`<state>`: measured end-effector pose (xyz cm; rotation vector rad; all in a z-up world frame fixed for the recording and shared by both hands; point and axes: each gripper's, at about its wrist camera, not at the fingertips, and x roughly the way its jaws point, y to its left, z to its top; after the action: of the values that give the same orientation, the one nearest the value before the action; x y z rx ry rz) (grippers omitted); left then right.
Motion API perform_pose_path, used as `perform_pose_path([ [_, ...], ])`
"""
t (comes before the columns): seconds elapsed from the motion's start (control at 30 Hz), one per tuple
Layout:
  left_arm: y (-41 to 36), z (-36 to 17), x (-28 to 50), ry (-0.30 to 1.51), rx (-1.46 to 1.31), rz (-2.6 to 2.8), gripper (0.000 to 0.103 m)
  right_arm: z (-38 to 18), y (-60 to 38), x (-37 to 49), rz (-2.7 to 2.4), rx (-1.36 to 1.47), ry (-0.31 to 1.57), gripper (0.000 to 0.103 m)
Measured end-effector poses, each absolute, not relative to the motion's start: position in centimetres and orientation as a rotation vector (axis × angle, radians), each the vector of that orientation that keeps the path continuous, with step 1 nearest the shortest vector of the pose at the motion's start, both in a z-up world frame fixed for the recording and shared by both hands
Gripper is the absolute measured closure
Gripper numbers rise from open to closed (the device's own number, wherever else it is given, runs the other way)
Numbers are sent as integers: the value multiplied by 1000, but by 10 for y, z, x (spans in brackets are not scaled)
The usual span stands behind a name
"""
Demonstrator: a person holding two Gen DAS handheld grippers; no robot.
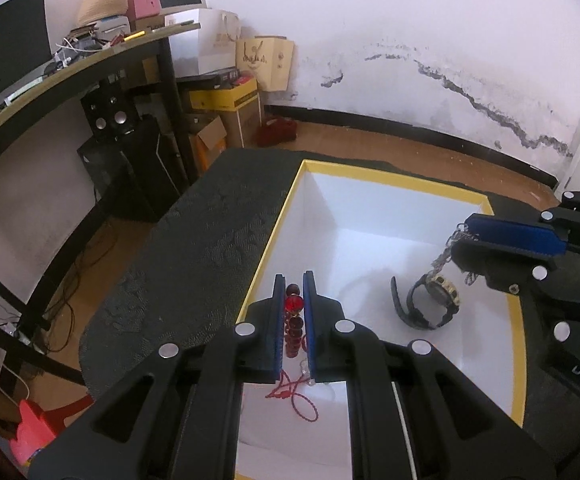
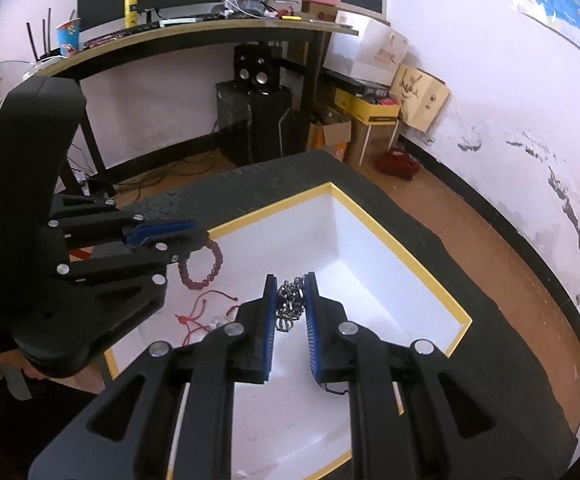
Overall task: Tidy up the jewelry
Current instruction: 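Open left gripper to drop the bracelet while right gripper releases the chain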
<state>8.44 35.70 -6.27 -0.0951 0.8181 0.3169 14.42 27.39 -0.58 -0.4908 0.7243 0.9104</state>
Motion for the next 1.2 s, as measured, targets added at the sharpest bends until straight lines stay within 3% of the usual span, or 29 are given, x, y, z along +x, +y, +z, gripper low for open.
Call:
perform_pose_path([
  [1.2,355,-77,91,847,-81,305,95,-36,274,157,866,-498,784,89],
])
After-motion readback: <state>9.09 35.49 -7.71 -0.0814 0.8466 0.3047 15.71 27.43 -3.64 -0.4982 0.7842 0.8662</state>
